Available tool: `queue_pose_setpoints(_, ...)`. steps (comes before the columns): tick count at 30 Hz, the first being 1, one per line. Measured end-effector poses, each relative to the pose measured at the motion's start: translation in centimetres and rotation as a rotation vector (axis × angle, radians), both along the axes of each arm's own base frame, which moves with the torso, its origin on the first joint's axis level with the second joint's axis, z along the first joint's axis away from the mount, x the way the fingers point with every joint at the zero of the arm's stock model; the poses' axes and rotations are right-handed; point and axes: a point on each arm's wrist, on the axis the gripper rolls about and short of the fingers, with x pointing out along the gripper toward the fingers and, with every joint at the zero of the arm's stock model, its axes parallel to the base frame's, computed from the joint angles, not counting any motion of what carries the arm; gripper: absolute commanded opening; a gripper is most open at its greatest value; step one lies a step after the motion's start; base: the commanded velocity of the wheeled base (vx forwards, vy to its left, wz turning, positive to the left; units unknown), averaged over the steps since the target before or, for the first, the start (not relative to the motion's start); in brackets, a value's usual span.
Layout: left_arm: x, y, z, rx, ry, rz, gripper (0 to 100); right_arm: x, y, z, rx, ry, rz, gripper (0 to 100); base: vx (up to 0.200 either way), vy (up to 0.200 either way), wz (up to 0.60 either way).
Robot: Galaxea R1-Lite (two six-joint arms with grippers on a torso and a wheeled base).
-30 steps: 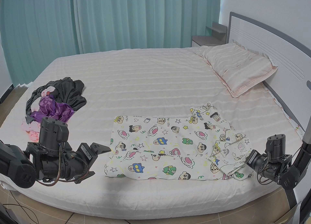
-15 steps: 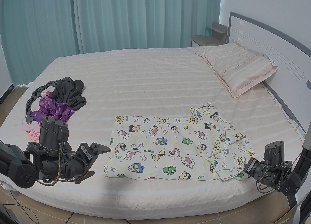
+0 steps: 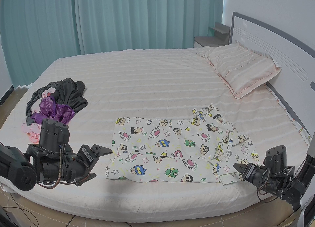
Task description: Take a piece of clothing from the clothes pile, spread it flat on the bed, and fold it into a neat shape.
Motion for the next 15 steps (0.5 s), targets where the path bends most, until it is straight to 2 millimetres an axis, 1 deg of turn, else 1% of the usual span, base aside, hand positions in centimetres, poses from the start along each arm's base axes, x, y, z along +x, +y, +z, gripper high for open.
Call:
queue_pose_setpoints(7,-0.3,-0.4,0.0,0.008,-0.004,-0.017,100,2.2,2.7,0.1,0.054,-0.050,0.054,100,0.000,0.000,0.00)
queue_pose_setpoints(11,-0.6,-0.6,0.1,0.008,-0.007,-0.029,100,4.0,4.9,-0.5,0.064,-0.065,0.092,100,0.000,0.000,0.00)
queue_pose_setpoints(15,-0.7,-0.7,0.1,0.008,-0.014,-0.036,100,5.4,6.8,-1.2,0.061,-0.056,0.125,100,0.000,0.000,0.00)
